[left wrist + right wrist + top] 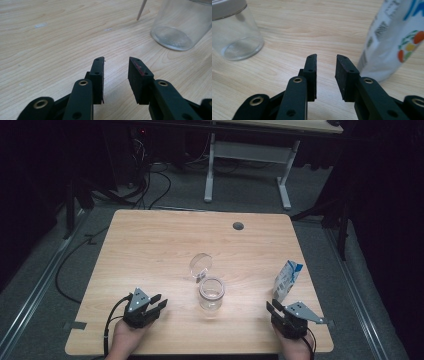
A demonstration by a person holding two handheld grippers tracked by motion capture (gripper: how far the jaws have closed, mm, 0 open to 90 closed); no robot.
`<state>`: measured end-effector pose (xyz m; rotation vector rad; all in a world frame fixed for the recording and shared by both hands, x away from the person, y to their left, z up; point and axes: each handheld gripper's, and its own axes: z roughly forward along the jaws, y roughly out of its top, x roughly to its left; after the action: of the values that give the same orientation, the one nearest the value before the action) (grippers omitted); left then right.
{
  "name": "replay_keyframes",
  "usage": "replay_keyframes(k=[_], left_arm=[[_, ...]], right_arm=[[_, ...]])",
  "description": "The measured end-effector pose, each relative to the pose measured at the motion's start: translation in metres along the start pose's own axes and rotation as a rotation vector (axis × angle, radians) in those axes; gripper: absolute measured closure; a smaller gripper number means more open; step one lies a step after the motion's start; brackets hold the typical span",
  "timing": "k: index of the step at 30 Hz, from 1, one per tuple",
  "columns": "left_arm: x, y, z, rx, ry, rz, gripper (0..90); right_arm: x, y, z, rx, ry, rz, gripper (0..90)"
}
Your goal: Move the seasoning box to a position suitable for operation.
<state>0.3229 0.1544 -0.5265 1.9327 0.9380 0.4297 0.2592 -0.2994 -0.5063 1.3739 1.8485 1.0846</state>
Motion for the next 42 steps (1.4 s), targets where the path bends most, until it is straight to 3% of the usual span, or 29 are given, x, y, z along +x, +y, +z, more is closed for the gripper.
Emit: replay_keyframes(k=[4,10,22,31,42], left_arm=[[-0.001,0.002,0.002,-0.025,-0.015,-0.009,64.2],[0.000,0.004,0.006,-0.023,-0.009,-0.006,63.9],[0.004,-0.005,-0.007,-0.042,0.004,-0.019,63.7],[0.008,-0.011,-0.023,-0.084,0.025,-0.031,63.8],[0.003,-0.009,-0.019,-0.085,0.008,-0.002,62.8]], right_arm=[[-0.007,-0.001,-0.007,-0.012,-0.022,0.013,70.3],[-0.016,-0.004,-0.014,-0.007,-0.072,0.028,65.3],[-0.024,0.010,-0.007,-0.041,-0.130,0.043,58.8],[-0.028,0.021,0.002,-0.051,-0.166,0.028,62.1],[-0.030,0.019,0.001,-0.042,-0.159,0.019,75.6]])
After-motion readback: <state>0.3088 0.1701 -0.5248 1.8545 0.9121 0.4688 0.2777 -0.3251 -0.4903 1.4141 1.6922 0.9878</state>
